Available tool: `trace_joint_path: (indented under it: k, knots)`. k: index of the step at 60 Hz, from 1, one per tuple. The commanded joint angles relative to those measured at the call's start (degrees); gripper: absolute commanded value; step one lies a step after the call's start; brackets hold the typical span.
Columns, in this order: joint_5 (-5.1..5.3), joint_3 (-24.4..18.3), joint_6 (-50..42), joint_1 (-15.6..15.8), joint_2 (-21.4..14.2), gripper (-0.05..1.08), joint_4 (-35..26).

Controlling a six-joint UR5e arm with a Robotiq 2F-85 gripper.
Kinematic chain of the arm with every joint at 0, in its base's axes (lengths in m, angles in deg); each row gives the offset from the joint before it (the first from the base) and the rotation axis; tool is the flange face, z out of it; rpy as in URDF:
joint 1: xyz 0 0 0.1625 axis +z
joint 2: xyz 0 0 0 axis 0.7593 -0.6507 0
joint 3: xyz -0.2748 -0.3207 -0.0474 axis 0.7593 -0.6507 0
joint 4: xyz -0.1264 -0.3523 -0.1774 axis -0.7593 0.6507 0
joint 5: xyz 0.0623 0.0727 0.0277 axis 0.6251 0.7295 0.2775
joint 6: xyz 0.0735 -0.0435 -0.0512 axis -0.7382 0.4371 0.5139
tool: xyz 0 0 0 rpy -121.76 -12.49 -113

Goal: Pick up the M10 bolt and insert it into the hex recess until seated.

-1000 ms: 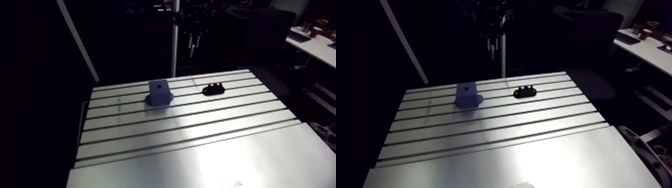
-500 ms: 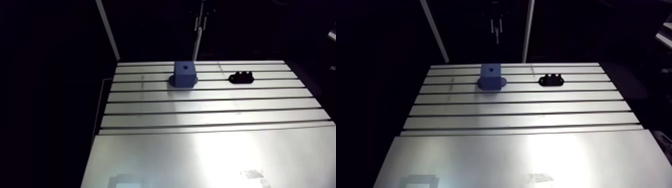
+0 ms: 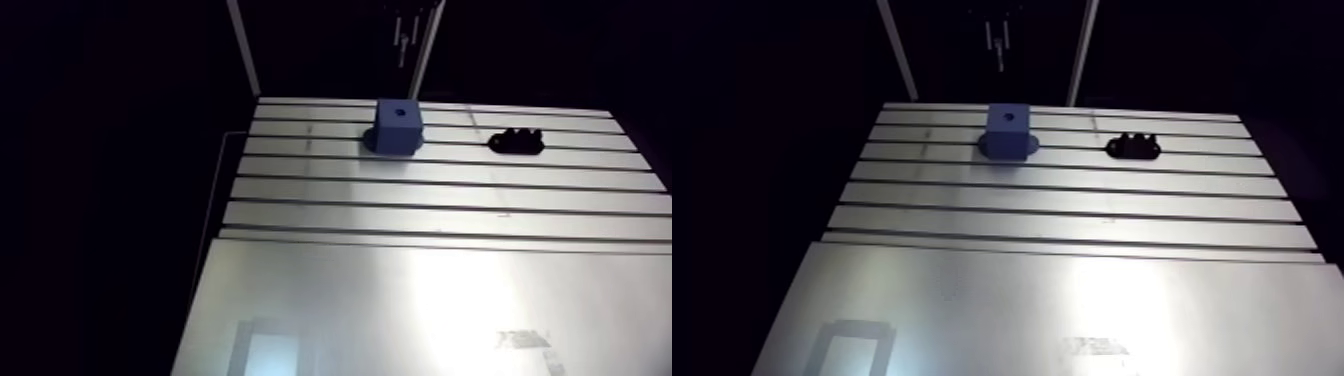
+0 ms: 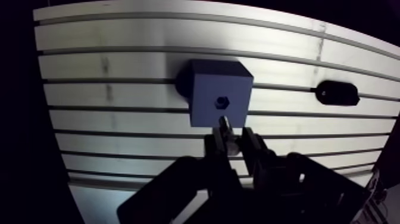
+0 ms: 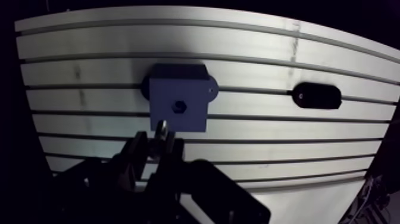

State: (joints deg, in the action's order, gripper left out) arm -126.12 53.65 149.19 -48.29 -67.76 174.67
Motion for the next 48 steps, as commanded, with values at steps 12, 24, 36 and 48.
trace_joint_path:
  k: [12, 24, 36, 48]
  knots:
    - [-0.12, 1.71, -0.42, -0.75, 0.24, 0.75, 0.57]
    - [0.19, 3.47, 0.24, -1.19, 0.15, 0.75, 3.72]
    - [0.14, 5.47, 0.51, -1.21, 0.07, 0.75, 6.26]
    - [0.32, 5.88, 0.63, -1.21, 0.07, 0.75, 7.07]
